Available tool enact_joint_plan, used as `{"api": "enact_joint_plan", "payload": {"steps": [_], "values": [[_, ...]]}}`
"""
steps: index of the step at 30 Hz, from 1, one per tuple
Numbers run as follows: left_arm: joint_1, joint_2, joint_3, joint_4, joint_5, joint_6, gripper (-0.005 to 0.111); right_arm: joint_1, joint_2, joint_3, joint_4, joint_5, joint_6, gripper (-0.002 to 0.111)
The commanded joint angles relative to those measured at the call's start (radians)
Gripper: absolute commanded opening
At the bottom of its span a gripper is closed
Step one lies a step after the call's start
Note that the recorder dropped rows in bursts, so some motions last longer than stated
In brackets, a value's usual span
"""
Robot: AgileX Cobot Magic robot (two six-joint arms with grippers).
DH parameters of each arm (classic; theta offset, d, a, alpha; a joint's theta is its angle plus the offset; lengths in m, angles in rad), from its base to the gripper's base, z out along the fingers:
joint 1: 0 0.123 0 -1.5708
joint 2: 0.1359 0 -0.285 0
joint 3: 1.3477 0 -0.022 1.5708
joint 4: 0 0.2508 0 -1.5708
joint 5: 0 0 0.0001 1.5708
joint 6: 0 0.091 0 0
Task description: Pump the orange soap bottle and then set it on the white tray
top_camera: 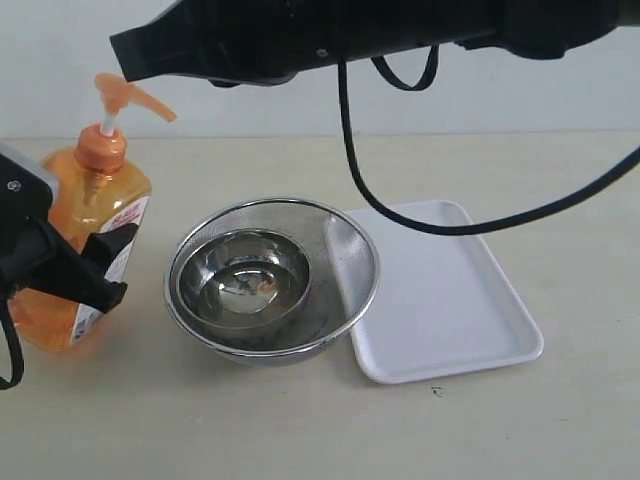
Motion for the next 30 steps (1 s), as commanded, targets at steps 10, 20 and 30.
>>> {"api": "enact_joint_plan", "payload": {"steps": [10, 20, 30], "values": [[-0.001, 0.099, -0.02, 0.158, -0.061, -0.003, 0.005, 0.0, 0.043, -0.025, -0.012, -0.011, 0.008, 0.0], [-0.001, 0.14, -0.013, 0.104, -0.094, 0.05, 0.005, -0.057, 0.043, -0.029, -0.019, 0.061, 0.03, 0.0], [-0.001, 0.14, -0.013, 0.104, -0.099, 0.05, 0.005, -0.058, 0.071, -0.029, 0.031, 0.074, 0.011, 0.0]]}}
